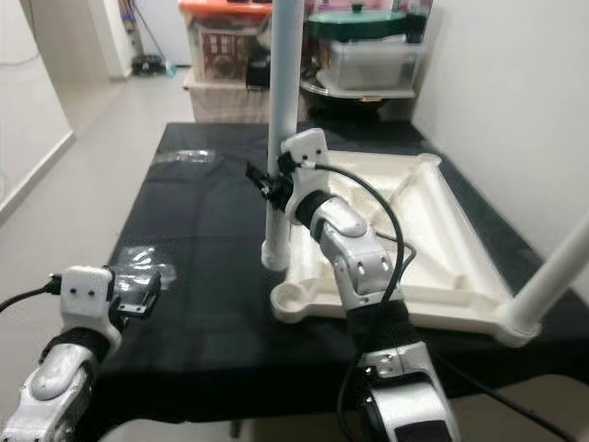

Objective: Building children table

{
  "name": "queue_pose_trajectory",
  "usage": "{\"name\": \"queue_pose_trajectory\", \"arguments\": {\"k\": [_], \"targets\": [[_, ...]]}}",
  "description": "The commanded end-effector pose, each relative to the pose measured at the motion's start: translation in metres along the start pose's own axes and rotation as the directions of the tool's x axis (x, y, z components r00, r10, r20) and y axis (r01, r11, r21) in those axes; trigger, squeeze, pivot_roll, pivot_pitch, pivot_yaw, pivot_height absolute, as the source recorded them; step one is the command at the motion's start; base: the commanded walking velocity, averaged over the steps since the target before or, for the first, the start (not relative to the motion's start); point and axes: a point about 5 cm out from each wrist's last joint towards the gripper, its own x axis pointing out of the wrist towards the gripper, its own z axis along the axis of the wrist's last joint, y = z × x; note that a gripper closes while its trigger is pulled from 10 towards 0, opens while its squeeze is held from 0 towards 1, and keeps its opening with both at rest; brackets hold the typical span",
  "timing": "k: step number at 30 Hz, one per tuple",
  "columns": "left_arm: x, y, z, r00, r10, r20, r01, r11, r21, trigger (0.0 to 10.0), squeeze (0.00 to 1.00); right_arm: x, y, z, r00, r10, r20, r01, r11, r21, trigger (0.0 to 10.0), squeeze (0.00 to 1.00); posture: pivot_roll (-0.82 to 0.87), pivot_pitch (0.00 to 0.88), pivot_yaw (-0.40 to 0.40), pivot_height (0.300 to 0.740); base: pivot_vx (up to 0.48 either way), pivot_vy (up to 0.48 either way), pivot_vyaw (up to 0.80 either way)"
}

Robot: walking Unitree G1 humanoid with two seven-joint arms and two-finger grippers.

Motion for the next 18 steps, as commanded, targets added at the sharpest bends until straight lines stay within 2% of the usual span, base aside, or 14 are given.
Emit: {"name": "queue_pose_trajectory", "arguments": {"k": [1, 7, 15, 18], "targets": [[0.0, -0.001, -0.003, 1.0, -0.011, -0.008, 0.011, 1.0, -0.001, 10.0, 0.0, -0.001, -0.004, 0.006, 1.0, -0.01, 0.014, 0.01, 1.0, -0.003, 10.0, 0.0, 0.06, 0.0, -0.052, 0.74, 0.0, 0.0, 0.0], [0.0, -0.003, -0.004, 1.0, -0.014, -0.007, 0.014, 1.0, 0.0, 10.0, 0.0, 0.0, -0.01, 0.008, 1.0, -0.027, 0.012, 0.028, 1.0, -0.012, 10.0, 0.0, 0.06, 0.0, -0.058, 0.74, 0.0, 0.0, 0.0], [-0.002, -0.003, -0.006, 1.0, -0.011, -0.015, 0.011, 1.0, 0.007, 10.0, 0.0, -0.002, -0.02, 0.01, 0.998, -0.07, 0.007, 0.07, 0.997, -0.016, 10.0, 0.0, 0.06, 0.0, -0.062, 0.74, 0.0, 0.0, -0.8], [-0.002, -0.003, -0.006, 1.0, -0.013, -0.014, 0.013, 1.0, 0.008, 10.0, 0.0, -0.002, -0.025, 0.009, 0.997, -0.071, -0.009, 0.07, 0.997, -0.042, 10.0, 0.0, 0.06, 0.0, -0.063, 0.74, 0.0, 0.0, 0.0]]}}
